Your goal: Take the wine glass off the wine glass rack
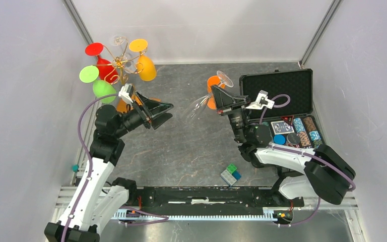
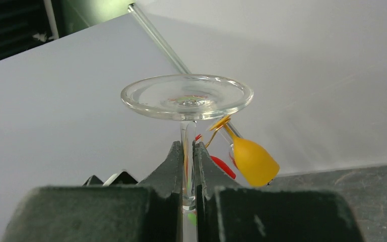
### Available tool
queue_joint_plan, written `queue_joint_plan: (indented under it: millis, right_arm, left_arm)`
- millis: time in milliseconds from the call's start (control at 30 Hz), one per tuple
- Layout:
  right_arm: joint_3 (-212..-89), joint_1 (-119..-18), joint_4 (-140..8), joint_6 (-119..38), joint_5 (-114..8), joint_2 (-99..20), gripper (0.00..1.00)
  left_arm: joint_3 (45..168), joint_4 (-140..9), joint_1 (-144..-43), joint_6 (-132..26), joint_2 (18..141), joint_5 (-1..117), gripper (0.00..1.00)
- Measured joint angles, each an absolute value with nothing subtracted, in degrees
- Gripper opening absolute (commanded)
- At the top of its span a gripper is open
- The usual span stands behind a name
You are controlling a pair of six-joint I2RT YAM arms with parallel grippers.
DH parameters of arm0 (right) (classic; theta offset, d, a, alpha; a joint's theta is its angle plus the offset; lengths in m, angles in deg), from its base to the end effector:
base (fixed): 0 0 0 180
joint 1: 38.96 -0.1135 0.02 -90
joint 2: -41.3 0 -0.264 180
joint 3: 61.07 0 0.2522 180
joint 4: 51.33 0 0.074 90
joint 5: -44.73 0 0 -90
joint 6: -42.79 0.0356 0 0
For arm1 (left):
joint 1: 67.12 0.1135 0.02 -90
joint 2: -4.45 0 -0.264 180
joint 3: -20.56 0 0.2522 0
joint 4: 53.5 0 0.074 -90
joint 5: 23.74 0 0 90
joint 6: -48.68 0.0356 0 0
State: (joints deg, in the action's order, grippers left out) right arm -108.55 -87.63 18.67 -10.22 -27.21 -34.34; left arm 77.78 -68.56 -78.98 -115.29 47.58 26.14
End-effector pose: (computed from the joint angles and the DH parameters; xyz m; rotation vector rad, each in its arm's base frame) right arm 0.1782 0.1859 0.3222 0.2258 0.9237 1.2585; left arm 0.1647 -0.0580 0.3537 -0.3675 1.8380 -1.6528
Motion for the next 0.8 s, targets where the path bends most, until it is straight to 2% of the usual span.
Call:
queue_joint_plan:
  millis: [367, 400, 500, 567, 700, 800]
  right_arm:
    - [-113.27, -87.85, 18.67, -2.46, -20.94, -37.75, 0.0]
    - [-113.62, -87.87, 18.72, -1.87, -20.81, -37.75, 0.0]
    - [-113.84, -88.11, 18.72, -0.82, -20.65, -37.75, 0.0]
    - [-113.84, -88.24, 18.72, -0.14, -20.43, -37.75, 0.0]
    - [-113.84, -88.37, 18.72, 1.43, -19.32, -37.81, 0.0]
    - [-113.86, -88.3, 18.85, 3.31, -17.77, -37.99, 0.0]
  left_arm:
    - [76.43, -65.19, -82.39, -117.79, 47.84, 27.41, 0.8]
    - [76.32, -65.1, -82.46, -117.94, 48.0, 27.56, 0.78]
    - [76.06, -63.9, -83.02, -119.08, 48.91, 28.45, 0.58]
    - [75.97, -62.02, -83.81, -120.23, 49.57, 28.78, 0.49]
    - [75.95, -57.04, -85.84, -123.51, 50.95, 28.69, 0.48]
    - [75.73, -53.15, -87.4, -126.16, 52.0, 28.8, 0.43]
